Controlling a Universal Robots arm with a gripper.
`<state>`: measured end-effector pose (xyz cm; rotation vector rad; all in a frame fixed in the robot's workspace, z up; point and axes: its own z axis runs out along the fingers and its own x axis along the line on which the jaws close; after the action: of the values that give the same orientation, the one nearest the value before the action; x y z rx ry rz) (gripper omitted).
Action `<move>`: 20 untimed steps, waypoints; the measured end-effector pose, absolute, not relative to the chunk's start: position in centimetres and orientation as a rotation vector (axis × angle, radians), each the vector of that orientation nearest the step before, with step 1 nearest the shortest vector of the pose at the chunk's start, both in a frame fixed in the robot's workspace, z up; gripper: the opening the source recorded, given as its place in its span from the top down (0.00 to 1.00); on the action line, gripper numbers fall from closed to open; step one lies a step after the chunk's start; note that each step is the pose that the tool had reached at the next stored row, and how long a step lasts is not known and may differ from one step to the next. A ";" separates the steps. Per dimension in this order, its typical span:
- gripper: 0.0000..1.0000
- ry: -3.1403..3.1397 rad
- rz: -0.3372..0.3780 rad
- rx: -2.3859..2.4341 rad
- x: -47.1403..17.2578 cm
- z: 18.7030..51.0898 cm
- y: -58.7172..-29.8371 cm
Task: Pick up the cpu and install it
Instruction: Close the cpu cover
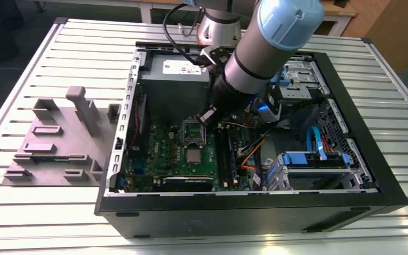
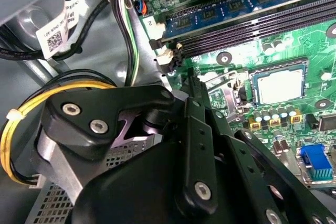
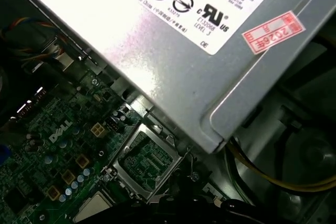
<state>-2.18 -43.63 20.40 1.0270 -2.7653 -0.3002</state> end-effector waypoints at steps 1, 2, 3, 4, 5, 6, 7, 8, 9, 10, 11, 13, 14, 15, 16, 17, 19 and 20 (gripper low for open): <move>0.90 -2.765 -0.300 1.027 -2.2 20.5 -43.6; 0.90 -2.765 -0.300 1.027 -2.2 20.7 -43.6; 0.90 -2.765 -0.299 1.027 -2.2 20.7 -43.6; 0.90 -2.768 -0.298 1.028 -2.2 20.7 -43.6; 0.90 -2.775 -0.294 1.031 -2.3 20.7 -43.6; 0.90 -2.790 -0.287 1.039 -2.4 20.7 -43.6; 0.90 -2.806 -0.278 1.047 -2.5 20.7 -43.6; 0.90 -2.819 -0.272 1.053 -2.6 20.7 -43.6; 0.90 -2.826 -0.269 1.056 -2.6 20.7 -43.6; 0.90 -2.830 -0.267 1.057 -2.7 20.7 -43.6; 0.90 -2.833 -0.266 1.058 -2.7 20.6 -43.6; 0.90 -2.839 -0.266 1.060 -2.9 20.6 -43.6; 0.90 -2.842 -0.266 1.060 -3.0 20.5 -43.6; 0.90 -2.844 -0.265 1.058 -3.1 20.4 -43.6; 0.90 -2.846 -0.265 1.056 -3.1 20.4 -43.6; 0.90 -2.848 -0.264 1.053 -3.1 20.3 -43.6; 0.90 -2.853 -0.264 1.047 -3.2 20.2 -43.4; 0.90 -2.855 -0.264 1.045 -3.3 20.2 -43.4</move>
<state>-3.29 -43.38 20.22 1.0448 -2.8547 -0.2641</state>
